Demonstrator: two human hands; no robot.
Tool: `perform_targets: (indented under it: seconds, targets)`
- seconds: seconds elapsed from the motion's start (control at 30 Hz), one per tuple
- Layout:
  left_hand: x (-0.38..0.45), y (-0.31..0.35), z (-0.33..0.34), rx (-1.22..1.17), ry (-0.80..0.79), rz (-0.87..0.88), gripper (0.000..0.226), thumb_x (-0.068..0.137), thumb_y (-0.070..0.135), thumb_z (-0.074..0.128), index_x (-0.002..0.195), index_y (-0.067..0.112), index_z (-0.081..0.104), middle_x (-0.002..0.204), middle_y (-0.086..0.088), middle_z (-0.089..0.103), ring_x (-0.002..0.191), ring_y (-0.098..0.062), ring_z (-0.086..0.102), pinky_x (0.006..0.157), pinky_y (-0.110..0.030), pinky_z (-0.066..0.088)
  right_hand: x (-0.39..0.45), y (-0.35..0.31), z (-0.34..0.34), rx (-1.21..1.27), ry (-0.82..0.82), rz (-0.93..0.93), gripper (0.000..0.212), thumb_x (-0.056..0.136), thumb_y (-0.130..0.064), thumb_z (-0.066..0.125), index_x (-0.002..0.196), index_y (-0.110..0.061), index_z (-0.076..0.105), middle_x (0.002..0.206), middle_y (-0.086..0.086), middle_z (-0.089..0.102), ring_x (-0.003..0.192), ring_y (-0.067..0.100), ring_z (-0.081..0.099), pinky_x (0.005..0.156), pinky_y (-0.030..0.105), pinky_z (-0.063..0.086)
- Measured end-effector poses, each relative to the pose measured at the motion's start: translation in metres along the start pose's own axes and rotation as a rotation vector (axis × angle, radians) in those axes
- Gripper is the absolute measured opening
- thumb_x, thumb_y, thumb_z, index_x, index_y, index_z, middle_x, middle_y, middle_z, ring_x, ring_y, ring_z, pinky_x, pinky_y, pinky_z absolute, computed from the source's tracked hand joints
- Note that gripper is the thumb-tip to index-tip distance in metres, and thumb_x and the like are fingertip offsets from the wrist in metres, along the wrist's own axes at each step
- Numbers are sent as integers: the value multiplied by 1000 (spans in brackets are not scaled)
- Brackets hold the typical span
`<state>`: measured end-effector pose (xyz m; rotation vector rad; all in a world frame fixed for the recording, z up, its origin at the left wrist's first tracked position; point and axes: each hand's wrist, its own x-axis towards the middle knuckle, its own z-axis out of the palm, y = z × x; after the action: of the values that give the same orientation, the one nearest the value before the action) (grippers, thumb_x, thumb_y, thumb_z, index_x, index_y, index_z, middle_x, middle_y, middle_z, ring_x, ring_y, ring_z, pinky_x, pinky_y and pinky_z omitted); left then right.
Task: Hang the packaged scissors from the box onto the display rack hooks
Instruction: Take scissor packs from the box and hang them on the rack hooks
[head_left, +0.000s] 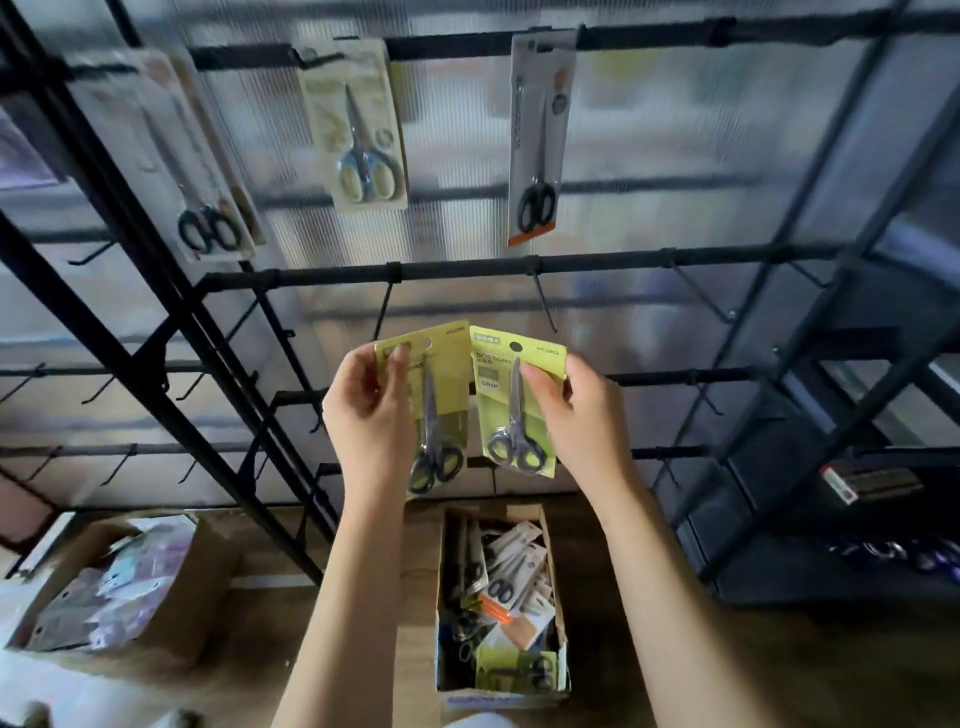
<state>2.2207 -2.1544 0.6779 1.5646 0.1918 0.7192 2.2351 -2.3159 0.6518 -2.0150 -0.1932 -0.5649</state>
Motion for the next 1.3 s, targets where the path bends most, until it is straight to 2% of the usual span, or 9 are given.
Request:
perform_targets:
  seconds: [0.1, 0.27, 0.37, 0.53, 0.67, 0.77, 1.07, 1.2, 1.3]
  targets:
    - [29, 7, 6, -13, -35, 36, 21, 92, 18, 61, 72, 25, 56, 62, 12, 49, 58, 0, 41, 57, -15, 37, 23, -11, 5, 19, 24, 7, 21, 95, -22, 55, 105, -6, 63, 88, 0, 67, 66, 0, 60, 52, 19, 48]
    - [67, 19, 27, -69, -135, 123, 22, 93, 14, 59, 71, 11, 55, 64, 3, 47, 61, -5, 40, 57, -16, 35, 57, -16, 5, 34, 147, -16, 21, 95, -19, 54, 111, -6, 62, 97, -7, 64, 80, -12, 58, 64, 13, 52]
    - [80, 24, 42, -104, -205, 158, 21, 92, 14, 59, 72, 22, 57, 63, 14, 53, 62, -2, 45, 62, -18, 40, 70, -16, -3, 56, 224, -22, 19, 95, -17, 54, 110, -9, 61, 94, -15, 62, 84, -15, 57, 67, 4, 45]
    - [84, 42, 76, -180, -300, 223, 27, 91, 17, 61, 67, 27, 54, 55, 20, 50, 57, 2, 42, 55, -15, 40, 90, -16, -28, 118, 313, -44, 6, 96, -18, 53, 100, -21, 56, 83, -21, 62, 74, -9, 58, 62, 6, 42]
    - [85, 62, 115, -218, -363, 285, 27, 91, 15, 60, 68, 27, 54, 56, 20, 52, 56, 3, 44, 55, -17, 42, 112, -11, -56, 165, 367, -78, 7, 97, -18, 51, 97, -17, 58, 71, -29, 59, 62, -9, 53, 58, 7, 38]
    - [85, 73, 148, -252, -359, 299, 24, 91, 15, 60, 71, 26, 56, 59, 20, 54, 59, 2, 46, 57, -17, 42, 132, -1, -83, 224, 401, -67, 14, 96, -20, 52, 101, -11, 62, 77, -22, 62, 68, -9, 55, 62, 6, 40]
    - [59, 100, 222, -283, -263, 290, 17, 90, 20, 61, 74, 26, 62, 65, 13, 56, 64, -7, 49, 59, -25, 42, 177, 10, -168, 325, 439, -85, 13, 97, -27, 50, 96, -22, 62, 88, -12, 67, 79, -4, 60, 67, 9, 43]
    - [47, 101, 233, -265, -225, 306, 18, 91, 20, 61, 76, 11, 60, 72, -10, 53, 65, -15, 45, 59, -29, 38, 193, 14, -191, 333, 452, -112, 14, 97, -27, 51, 88, -24, 61, 80, -16, 66, 75, -4, 59, 68, 13, 44]
    - [39, 102, 239, -244, -207, 315, 17, 91, 18, 61, 76, 9, 60, 69, -12, 53, 63, -13, 43, 57, -26, 37, 202, 17, -201, 323, 437, -119, 17, 96, -28, 52, 81, -23, 57, 68, -22, 58, 64, -7, 51, 62, 11, 40]
